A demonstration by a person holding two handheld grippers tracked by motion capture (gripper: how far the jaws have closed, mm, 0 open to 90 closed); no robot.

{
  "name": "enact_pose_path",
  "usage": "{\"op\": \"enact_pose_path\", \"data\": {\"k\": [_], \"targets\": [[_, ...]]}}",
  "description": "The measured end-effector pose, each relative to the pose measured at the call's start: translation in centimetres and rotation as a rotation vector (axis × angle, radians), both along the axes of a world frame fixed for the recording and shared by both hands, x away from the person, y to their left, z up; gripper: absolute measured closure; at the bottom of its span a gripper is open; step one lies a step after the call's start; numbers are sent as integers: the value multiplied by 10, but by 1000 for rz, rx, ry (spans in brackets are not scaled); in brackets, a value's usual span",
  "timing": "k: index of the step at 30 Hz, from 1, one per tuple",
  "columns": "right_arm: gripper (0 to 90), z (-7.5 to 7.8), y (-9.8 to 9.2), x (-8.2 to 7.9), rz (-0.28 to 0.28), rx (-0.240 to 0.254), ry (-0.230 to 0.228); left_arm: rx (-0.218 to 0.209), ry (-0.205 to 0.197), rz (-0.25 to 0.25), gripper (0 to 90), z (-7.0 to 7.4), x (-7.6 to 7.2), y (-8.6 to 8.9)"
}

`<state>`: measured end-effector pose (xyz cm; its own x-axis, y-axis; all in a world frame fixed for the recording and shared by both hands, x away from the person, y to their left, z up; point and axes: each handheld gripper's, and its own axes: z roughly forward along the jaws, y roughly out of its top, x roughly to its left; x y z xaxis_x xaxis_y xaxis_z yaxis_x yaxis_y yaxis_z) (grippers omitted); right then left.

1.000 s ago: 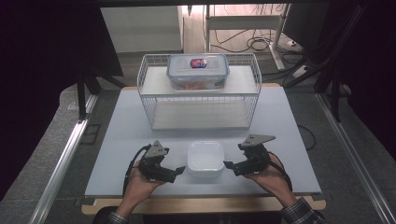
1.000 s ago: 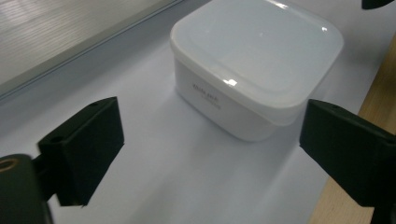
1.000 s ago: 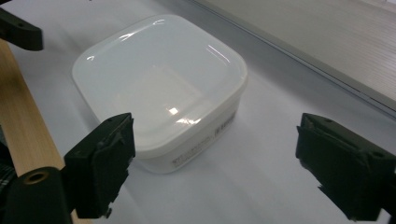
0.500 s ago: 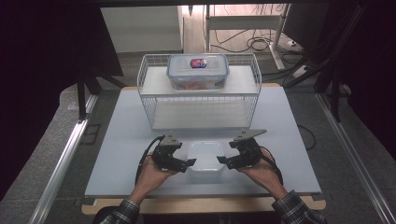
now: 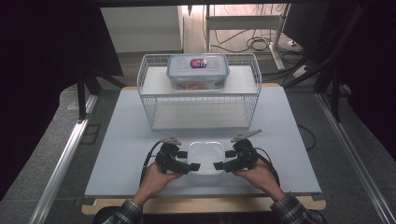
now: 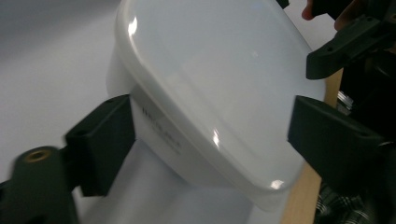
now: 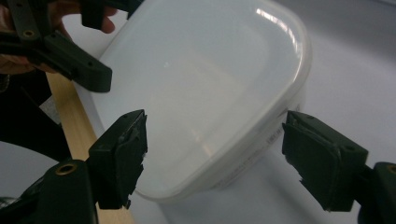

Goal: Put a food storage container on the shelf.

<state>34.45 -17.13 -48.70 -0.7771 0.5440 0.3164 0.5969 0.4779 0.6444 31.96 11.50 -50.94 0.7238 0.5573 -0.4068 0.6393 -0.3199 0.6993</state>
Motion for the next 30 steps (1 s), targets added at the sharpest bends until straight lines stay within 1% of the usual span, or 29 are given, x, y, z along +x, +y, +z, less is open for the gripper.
{"op": "enact_pose_path", "data": {"k": [2, 3, 4, 5, 7, 9, 11, 13, 16, 18, 20, 21, 22, 24, 26, 28, 30], "targets": [[302, 3, -2, -4, -8, -7, 0, -4, -3, 11, 285, 2, -5, 3], [359, 4, -3, -6, -14, -6, 0, -6, -13, 23, 342, 4, -8, 5], [414, 7, -5, -7, -26, -5, -9, -5, -30, 46, 390, 6, -10, 7], [478, 9, -8, -8, -47, 0, -26, -8, -33, 56, 471, 8, -11, 9], [545, 11, -11, -9, -70, 12, -11, -15, -19, 72, 533, 9, -11, 10], [580, 11, -13, -10, -98, 36, -1, -22, -8, 87, 573, 11, -12, 11], [647, 13, -16, -10, -120, 58, -2, -26, -25, 110, 636, 13, -13, 12], [698, 15, -19, -10, -137, 76, -2, -34, -26, 131, 683, 14, -13, 13], [714, 14, -20, -11, -151, 95, -3, -66, -11, 160, 707, 12, -14, 14], [732, 14, -21, -12, -159, 108, -4, -80, -12, 184, 724, 11, -17, 14], [776, 14, -21, -14, -168, 117, -12, -74, -24, 205, 762, 12, -19, 14], [792, 14, -21, -14, -173, 112, -29, -57, -45, 210, 787, 12, -20, 13], [792, 14, -20, -15, -169, 94, -57, -45, -51, 216, 787, 12, -21, 12], [792, 15, -18, -16, -172, 91, -74, -51, -45, 222, 786, 11, -20, 13], [792, 14, -18, -16, -173, 103, -83, -59, -41, 226, 786, 10, -19, 14], [793, 14, -17, -16, -174, 105, -93, -49, -52, 232, 786, 11, -19, 13], [793, 17, -17, -16, -172, 106, -113, -49, -62, 233, 786, 14, -19, 13]]}}
